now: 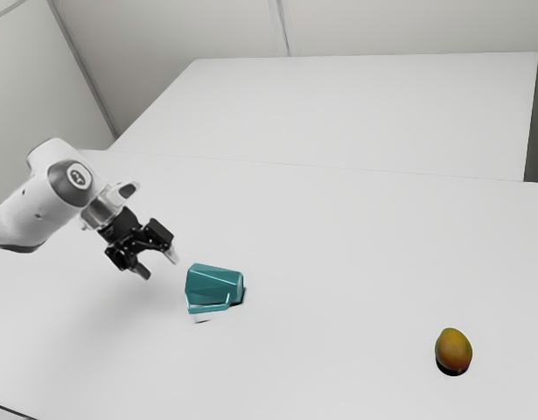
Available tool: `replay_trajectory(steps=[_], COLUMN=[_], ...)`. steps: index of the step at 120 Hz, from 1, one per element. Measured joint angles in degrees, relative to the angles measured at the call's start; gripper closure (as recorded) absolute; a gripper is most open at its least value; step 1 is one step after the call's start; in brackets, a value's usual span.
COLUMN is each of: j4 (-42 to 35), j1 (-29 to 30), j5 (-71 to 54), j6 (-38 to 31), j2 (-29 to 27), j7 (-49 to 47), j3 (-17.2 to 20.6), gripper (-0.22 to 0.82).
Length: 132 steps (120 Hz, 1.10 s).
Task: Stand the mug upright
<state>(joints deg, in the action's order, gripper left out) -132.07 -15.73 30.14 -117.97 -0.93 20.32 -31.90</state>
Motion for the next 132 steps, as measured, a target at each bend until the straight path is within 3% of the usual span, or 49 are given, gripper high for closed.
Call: replay_trajectory(steps=[55,132], j4=[-4.3,-6.5], j1=[-0.4,-0.3], j5=[19.2,32.6], j6=[-2.4,-1.5], j2=[2.5,4.5], j7=[11.7,23.0], j3=[0.0,0.1], gripper=[0.0,0.0])
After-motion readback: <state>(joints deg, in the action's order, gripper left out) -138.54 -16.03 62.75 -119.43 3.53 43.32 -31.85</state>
